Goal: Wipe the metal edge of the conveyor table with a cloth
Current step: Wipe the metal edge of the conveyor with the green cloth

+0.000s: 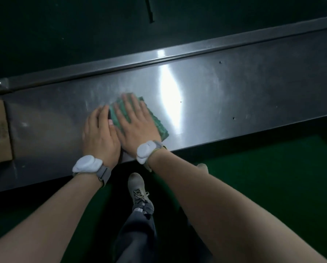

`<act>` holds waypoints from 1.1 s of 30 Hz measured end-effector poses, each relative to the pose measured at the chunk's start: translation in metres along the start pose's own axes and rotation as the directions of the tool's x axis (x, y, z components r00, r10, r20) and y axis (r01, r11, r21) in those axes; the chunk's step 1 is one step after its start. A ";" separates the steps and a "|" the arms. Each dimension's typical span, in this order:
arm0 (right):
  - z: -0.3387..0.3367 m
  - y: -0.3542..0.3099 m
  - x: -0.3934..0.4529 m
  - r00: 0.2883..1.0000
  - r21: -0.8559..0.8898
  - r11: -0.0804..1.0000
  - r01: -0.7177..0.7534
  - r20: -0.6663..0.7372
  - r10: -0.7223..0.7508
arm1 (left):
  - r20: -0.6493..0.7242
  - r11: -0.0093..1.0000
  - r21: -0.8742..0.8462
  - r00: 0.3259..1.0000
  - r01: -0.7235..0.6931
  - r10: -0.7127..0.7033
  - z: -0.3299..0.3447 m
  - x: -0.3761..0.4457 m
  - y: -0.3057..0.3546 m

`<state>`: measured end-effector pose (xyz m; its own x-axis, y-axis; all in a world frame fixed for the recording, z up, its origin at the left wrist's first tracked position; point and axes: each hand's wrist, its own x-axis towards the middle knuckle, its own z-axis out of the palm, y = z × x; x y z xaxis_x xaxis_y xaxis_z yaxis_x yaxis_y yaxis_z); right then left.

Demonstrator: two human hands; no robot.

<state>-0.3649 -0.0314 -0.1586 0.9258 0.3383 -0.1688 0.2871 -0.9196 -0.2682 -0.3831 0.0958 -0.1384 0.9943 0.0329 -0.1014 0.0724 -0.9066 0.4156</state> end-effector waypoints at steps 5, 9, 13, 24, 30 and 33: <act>-0.013 0.073 -0.021 0.977 -0.055 0.976 0.211 0.044 -0.208 | 0.032 0.997 0.067 0.998 -0.048 0.046 0.018 0.015 0.046; -0.039 0.175 -0.043 0.999 -0.040 0.999 0.018 -0.031 -0.019 | 0.061 0.991 0.098 0.995 -0.090 0.084 0.041 0.026 0.107; -0.071 0.291 -0.071 0.963 -0.047 0.966 -0.254 -0.111 0.247 | 0.129 0.981 0.117 0.981 -0.157 0.142 0.068 0.035 0.173; -0.116 0.464 -0.106 0.380 0.179 0.414 -0.892 -0.200 0.903 | 0.100 0.968 0.200 0.986 -0.152 0.135 0.116 0.054 0.253; -0.094 0.360 -0.057 0.755 0.076 0.787 -0.612 -0.241 0.610 | 0.083 0.967 0.213 0.989 -0.141 0.126 0.119 0.051 0.270; -0.082 0.332 -0.062 0.961 0.013 0.969 -0.246 -0.130 0.245 | 0.114 0.945 0.232 0.971 -0.231 0.210 0.124 0.055 0.288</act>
<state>-0.3072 -0.3745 -0.1599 0.9918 0.0734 -0.1044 0.0477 -0.9719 -0.2304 -0.3168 -0.2153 -0.1361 0.9718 -0.2062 -0.1148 -0.1796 -0.9617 0.2069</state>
